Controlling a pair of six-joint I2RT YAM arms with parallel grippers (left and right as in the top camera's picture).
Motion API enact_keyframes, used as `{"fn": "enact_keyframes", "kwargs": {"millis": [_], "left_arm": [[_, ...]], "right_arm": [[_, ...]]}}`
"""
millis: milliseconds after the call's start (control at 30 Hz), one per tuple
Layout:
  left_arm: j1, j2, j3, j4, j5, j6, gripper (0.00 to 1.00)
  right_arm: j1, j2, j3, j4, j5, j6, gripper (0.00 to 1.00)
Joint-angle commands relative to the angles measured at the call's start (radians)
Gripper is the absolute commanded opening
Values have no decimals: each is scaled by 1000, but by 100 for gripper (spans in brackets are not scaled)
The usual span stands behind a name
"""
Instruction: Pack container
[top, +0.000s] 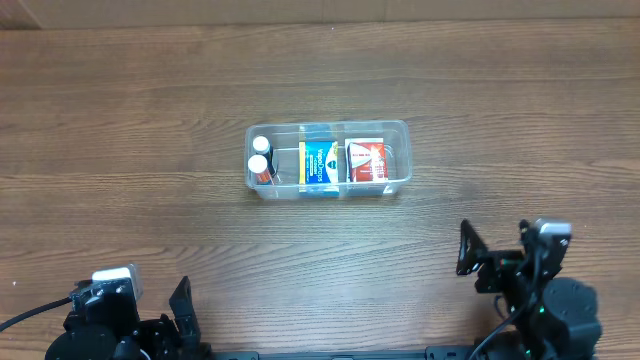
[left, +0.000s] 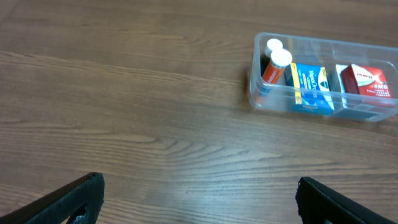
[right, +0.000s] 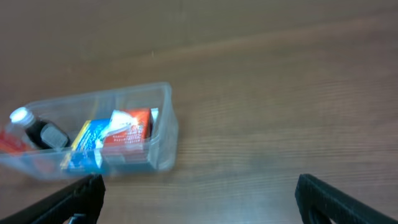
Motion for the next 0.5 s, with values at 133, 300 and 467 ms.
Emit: {"fn": "enact_keyframes", "kwargs": {"millis": [133,300,467], "left_arm": [[-3,-10,-3,3,-13,-18,100],[-3,-10,-3,3,-13,-18,100],[-3,-10,-3,3,-13,-18,100]], "right_arm": [[-6,-148,-332,431,-66,-34,100],[-7,-149,-489,714,-48,-34,100],[-7,-149,-489,669,-52,-27,100]]}}
